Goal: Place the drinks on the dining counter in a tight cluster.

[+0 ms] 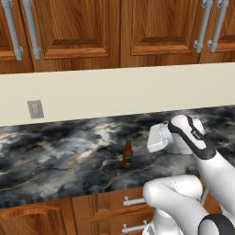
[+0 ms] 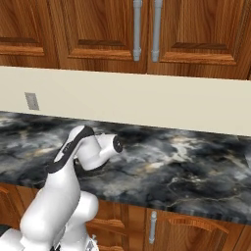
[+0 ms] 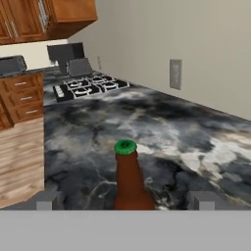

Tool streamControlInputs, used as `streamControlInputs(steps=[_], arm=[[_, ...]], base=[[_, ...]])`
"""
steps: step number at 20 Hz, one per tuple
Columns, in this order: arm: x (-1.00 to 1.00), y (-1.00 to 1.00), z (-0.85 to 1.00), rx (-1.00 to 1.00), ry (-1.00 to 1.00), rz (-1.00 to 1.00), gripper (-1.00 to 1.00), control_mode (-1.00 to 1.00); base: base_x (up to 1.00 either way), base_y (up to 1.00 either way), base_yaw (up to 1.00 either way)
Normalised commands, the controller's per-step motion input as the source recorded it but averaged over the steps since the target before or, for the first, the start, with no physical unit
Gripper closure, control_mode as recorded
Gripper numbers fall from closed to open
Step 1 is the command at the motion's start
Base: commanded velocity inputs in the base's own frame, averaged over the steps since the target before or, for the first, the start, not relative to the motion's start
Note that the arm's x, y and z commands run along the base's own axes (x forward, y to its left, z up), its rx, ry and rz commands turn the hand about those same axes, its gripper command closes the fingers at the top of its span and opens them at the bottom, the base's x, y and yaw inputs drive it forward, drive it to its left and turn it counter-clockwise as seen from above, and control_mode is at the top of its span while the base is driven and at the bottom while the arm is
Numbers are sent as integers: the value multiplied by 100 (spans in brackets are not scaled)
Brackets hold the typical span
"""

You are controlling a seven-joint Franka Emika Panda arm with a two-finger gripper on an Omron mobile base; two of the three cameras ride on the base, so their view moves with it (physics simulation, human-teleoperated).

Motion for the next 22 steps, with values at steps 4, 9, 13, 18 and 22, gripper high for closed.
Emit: streamControlInputs(steps=[4, 9, 13, 18, 22], arm=[[8, 8, -16, 0, 0, 0, -100, -100], [-5, 11, -29, 0, -2, 0, -100, -100], [0, 26, -24, 0, -1, 0, -100, -100], [0, 22, -16, 0, 0, 0, -100, -100], [6, 2, -3, 0, 0, 0, -100, -100]], base=[[0, 0, 0], [0, 0, 0], [0, 0, 0], [0, 0, 0], [0, 0, 0]])
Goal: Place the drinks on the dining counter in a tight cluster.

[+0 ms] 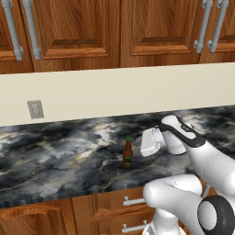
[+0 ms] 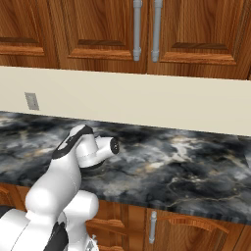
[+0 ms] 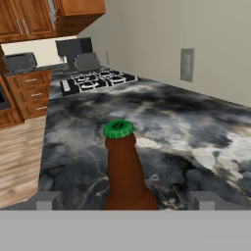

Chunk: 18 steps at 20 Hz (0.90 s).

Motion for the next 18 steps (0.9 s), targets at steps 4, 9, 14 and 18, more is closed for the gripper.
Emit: streamControlInputs(steps=[4, 9, 14, 18], arm=[[0, 3, -7, 0, 0, 0, -100, -100], [1, 11, -12, 0, 0, 0, -100, -100], [3, 18, -5, 0, 0, 0, -100, -100], [7, 3, -1, 0, 0, 0, -100, -100]], base=[[0, 0, 0], [0, 0, 0], [0, 0, 0], [0, 0, 0]])
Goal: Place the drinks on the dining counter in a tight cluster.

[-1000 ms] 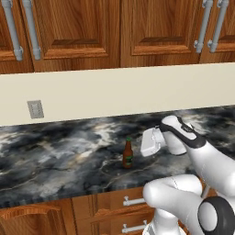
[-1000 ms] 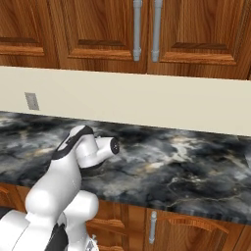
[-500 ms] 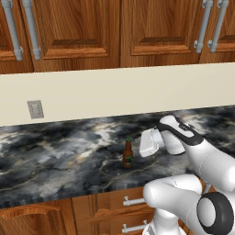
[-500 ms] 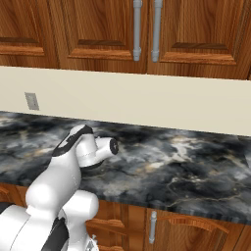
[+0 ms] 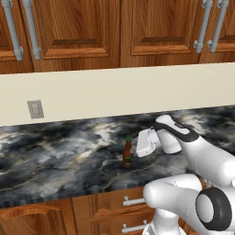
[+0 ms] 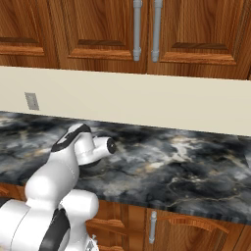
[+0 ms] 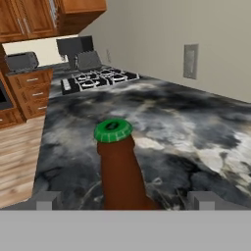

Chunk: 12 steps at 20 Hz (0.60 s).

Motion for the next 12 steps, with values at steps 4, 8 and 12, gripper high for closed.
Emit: streamControlInputs(steps=[4, 8, 12], arm=[[6, 11, -5, 0, 0, 0, -100, -100], [5, 10, -6, 0, 0, 0, -100, -100], [8, 9, -6, 0, 0, 0, -100, -100]], base=[[0, 0, 0], [0, 0, 0], [0, 0, 0]])
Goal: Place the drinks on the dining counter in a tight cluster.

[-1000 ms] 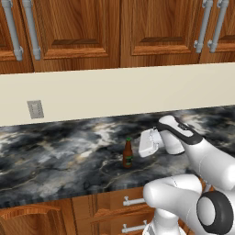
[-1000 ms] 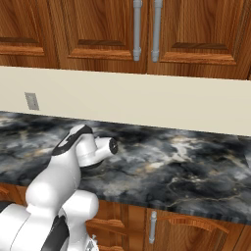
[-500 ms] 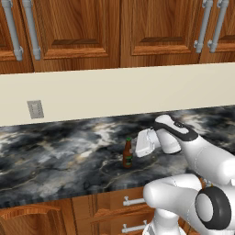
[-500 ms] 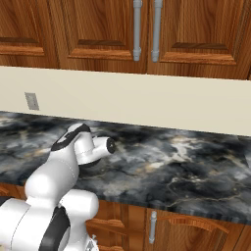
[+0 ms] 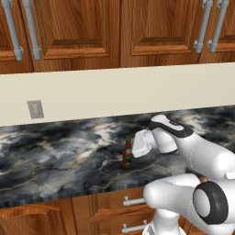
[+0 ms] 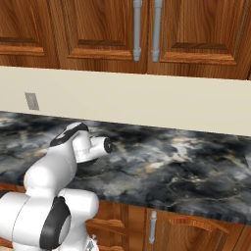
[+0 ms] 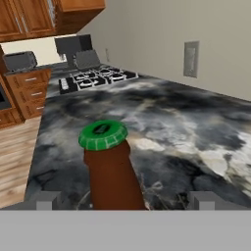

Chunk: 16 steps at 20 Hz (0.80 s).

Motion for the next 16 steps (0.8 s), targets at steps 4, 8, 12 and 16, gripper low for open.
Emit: streamControlInputs(steps=[4, 8, 12, 16], arm=[[3, 11, -6, 0, 0, 0, -100, -100], [0, 4, -1, 0, 0, 0, -100, -100], [0, 0, 0, 0, 0, 0, -100, -100], [0, 0, 0, 0, 0, 0, 100, -100]], base=[[0, 0, 0], [0, 0, 0], [0, 0, 0], [0, 0, 0]])
